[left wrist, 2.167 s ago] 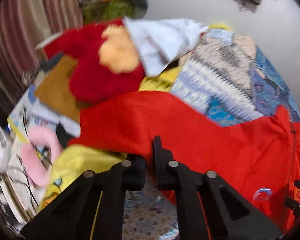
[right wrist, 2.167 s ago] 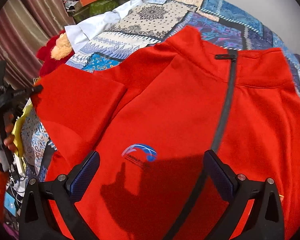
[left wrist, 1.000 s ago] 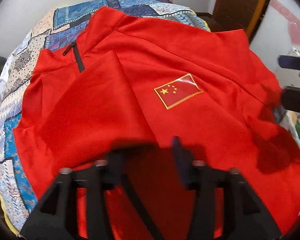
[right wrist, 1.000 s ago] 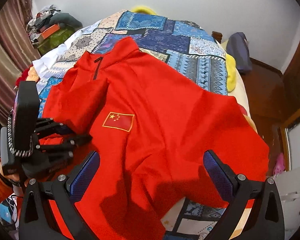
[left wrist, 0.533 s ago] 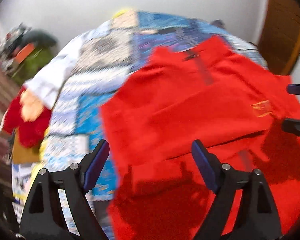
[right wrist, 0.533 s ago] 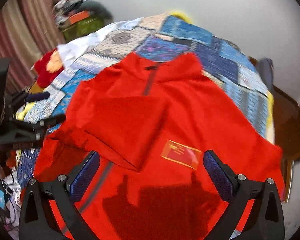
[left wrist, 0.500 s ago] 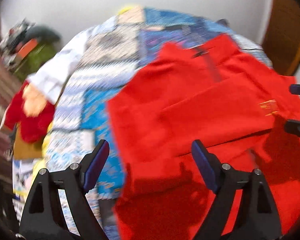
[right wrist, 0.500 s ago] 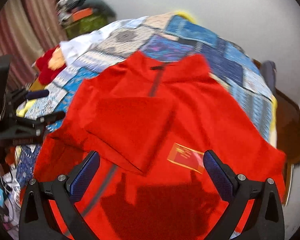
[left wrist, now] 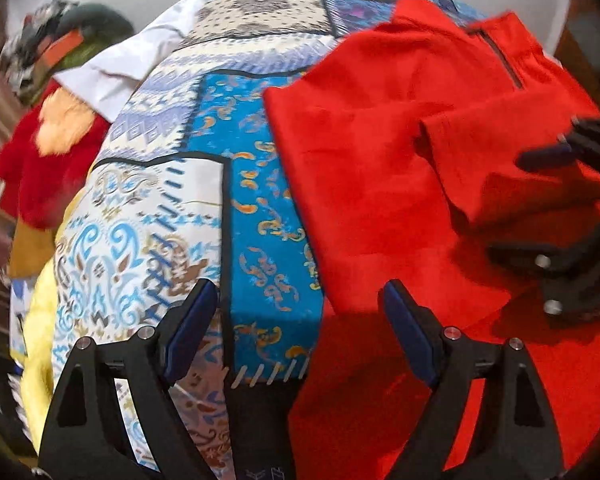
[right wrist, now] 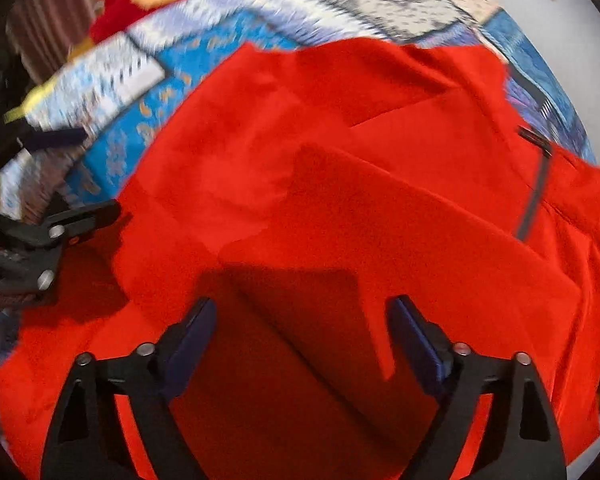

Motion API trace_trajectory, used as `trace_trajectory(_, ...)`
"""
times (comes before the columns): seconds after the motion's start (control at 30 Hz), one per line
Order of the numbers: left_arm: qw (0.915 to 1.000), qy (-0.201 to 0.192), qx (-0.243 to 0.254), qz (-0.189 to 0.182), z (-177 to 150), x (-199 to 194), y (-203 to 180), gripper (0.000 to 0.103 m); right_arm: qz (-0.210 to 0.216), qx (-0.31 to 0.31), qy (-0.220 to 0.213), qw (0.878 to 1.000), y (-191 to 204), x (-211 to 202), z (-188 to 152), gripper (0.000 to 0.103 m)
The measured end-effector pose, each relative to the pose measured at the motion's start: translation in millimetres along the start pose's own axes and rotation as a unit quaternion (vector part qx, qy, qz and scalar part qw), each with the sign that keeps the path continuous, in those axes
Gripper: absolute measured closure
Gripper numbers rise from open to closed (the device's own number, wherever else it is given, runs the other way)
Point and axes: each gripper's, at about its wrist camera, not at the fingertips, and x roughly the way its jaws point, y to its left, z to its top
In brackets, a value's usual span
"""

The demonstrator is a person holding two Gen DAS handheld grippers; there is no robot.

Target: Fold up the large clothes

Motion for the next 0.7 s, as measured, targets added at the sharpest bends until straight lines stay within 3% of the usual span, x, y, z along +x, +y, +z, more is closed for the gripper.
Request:
trace_trajectory(0.07, 0.9999, -0.005, 0.006, 0.009, -1, 5, -3, 0.019, -0.018, -0.013, -0.014, 1.000, 8, 4, 2, 0.028)
trace_trajectory(0.13, 0.9995, -0.008, 0.018, 0.023, -1, 9, -10, 0.019, -0.006, -0.006, -0.021, 1.000, 7, 4, 3, 0.052)
trace_trajectory(0.17, 0.9992, -0.010, 0.024, 0.032, -2, 10, -14, 0.018, 0.003, 0.005, -0.024, 1.000, 6, 3, 2, 0.059)
trace_trajectory(0.23, 0.9983, -0.011, 0.035, 0.045, -5, 13, -20, 0.018, -0.007, 0.028, -0.027, 0.999, 0, 0, 2, 0.084)
trace_trajectory(0.43, 0.9951, -0.007, 0.056, 0.082, -12, 20, -27, 0.017, -0.012, 0.080, -0.054, 0.995, -30, -27, -11, 0.094)
trace_trajectory(0.7, 0.9939, 0.009, 0.052, 0.097, -9, 25, -28, 0.016, -0.050, 0.150, -0.110, 0.981, -97, -104, -58, 0.095)
